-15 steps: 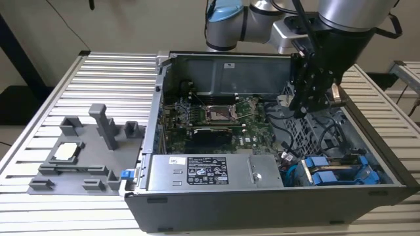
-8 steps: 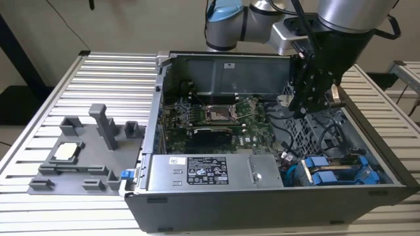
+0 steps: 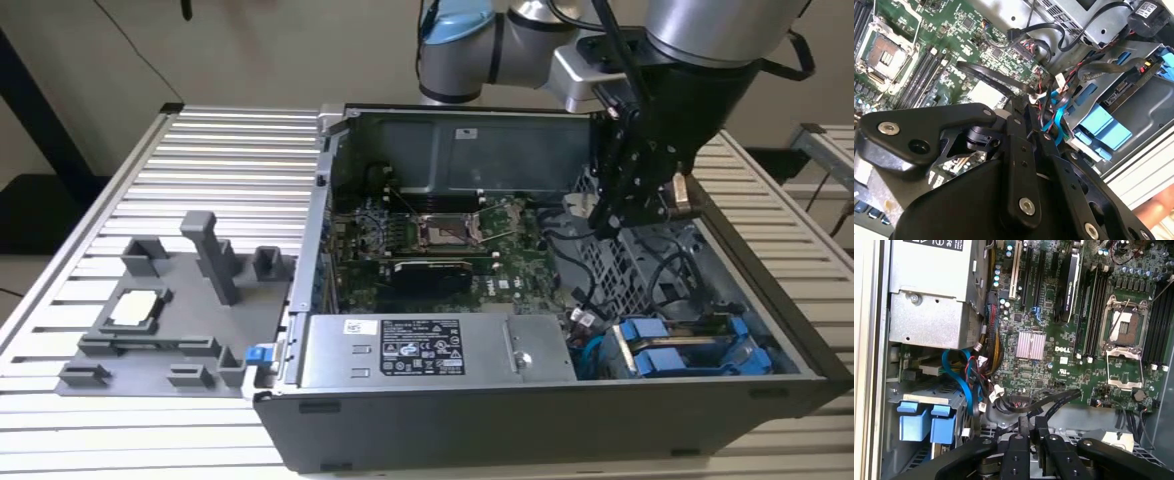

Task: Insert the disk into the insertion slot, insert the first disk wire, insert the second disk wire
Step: 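Insert the first disk wire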

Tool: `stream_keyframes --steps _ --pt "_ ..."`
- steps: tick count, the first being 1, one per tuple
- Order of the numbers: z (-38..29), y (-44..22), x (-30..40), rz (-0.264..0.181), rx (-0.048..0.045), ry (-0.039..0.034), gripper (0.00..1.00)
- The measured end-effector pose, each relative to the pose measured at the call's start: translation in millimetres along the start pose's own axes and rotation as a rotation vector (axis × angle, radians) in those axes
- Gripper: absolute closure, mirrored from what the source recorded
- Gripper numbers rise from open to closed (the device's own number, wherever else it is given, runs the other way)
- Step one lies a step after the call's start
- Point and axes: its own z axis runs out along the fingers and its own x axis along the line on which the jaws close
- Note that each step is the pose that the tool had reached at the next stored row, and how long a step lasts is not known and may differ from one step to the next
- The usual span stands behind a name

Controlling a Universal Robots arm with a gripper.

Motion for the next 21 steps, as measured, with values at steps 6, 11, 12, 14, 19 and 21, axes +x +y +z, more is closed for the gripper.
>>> stream_keyframes --steps 6,11,12,14,19,21 --pt "-0.1 0.0 0.0 0.0 -0.0001 0.0008 0.84" --pt "-0.1 0.0 0.0 0.0 -0.0002 0.0014 0.84" --pt "-0.1 0.0 0.0 0.0 -0.0002 0.0013 0.84" --pt "0.0 -1.6 2.0 0.0 -0.0013 0.0011 0.84" --pt "0.0 -9.8 11.2 0.001 -0.0078 0.0004 0.84" --pt "0.1 -12.9 15.2 0.001 -0.0102 0.0001 0.84"
